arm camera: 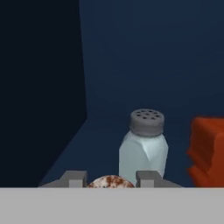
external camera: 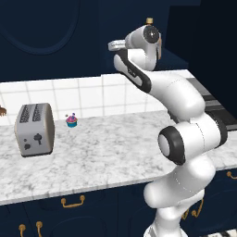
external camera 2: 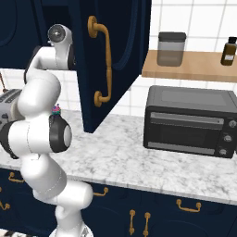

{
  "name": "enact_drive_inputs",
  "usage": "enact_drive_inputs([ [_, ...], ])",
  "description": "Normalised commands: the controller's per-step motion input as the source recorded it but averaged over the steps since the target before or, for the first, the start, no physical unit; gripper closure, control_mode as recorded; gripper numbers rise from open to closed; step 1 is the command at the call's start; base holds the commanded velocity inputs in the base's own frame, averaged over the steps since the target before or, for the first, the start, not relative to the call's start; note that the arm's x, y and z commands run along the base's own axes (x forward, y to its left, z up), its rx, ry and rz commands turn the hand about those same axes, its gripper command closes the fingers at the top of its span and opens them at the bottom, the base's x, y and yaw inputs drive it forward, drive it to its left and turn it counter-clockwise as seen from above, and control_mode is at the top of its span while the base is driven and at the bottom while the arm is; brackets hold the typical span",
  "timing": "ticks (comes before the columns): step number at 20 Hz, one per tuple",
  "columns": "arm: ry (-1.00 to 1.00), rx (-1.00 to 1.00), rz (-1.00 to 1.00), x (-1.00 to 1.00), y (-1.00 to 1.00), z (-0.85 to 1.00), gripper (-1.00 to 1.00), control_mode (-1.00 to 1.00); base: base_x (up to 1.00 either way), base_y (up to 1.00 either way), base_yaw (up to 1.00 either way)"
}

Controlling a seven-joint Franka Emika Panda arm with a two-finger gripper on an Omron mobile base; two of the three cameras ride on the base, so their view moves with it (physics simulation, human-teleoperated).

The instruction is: Put the shaker and condiment bottle from the counter next to their counterparts in the cabinet.

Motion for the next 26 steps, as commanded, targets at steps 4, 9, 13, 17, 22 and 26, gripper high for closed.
enact_drive_inputs([
  [4,0.00,0.00,0.00,0.39,0.08,0.00,1.00,-1.00,0.00,0.00,0.00],
  [9,0.00,0.00,0.00,0.20,0.11,0.00,1.00,-1.00,0.00,0.00,0.00],
  [13,0.00,-0.01,0.00,0.14,0.11,-0.10,1.00,-1.00,0.00,0.00,0.00],
  [17,0.00,-0.04,0.00,0.16,0.18,-0.17,1.00,-1.00,0.00,0.00,0.00],
  [22,0.00,-0.04,0.00,0.14,0.18,-0.16,-1.00,-1.00,0.00,0.00,0.00],
  [26,0.00,0.00,0.00,0.24,0.00,-0.10,-1.00,-1.00,0.00,0.00,0.00],
])
